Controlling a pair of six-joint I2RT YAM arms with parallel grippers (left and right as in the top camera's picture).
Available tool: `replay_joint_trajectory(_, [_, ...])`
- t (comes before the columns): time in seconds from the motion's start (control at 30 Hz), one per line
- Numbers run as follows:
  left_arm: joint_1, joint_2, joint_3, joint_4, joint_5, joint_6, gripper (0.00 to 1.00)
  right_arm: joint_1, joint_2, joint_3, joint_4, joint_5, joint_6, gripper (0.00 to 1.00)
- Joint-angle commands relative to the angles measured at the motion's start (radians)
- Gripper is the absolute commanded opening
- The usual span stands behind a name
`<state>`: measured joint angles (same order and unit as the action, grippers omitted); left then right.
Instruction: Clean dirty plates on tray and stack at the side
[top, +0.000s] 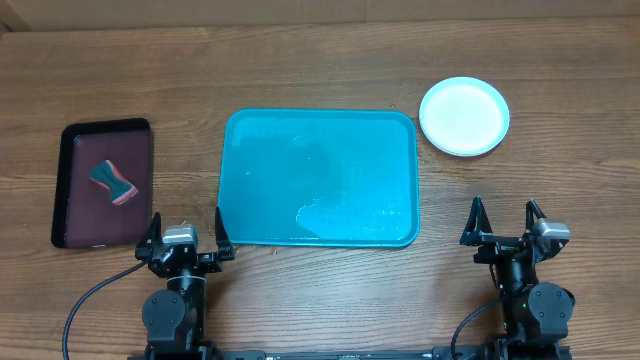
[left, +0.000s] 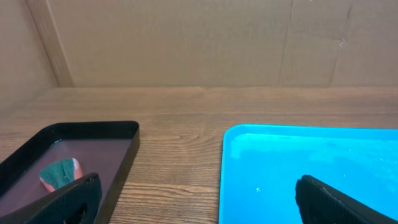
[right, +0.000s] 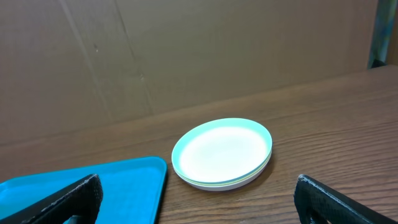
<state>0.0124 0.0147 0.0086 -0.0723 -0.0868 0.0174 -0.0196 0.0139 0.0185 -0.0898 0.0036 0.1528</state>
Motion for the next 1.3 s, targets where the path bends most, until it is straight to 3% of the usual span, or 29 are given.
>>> replay_joint_trajectory(0.0, [-0.009,-0.010,-0.004,0.001,0.009,0.010,1.00,-0.004,-0.011,-0.010,0.005,-0.005,-0.008,1.00])
replay_joint_trajectory(0.73, [-0.009,-0.010,-0.004,0.001,0.009,0.009,1.00,-0.004,-0.011,-0.010,0.006,0.019,-0.010,1.00])
replay_joint_trajectory(1.0, [-0.009,-0.010,-0.004,0.001,0.009,0.010,0.99,-0.015,-0.011,-0.010,0.003,0.005,-0.264,1.00])
replay_joint_trajectory(1.27, [-0.009,-0.010,-0.004,0.001,0.009,0.009,1.00,-0.015,-0.011,-0.010,0.005,0.002,-0.281,1.00])
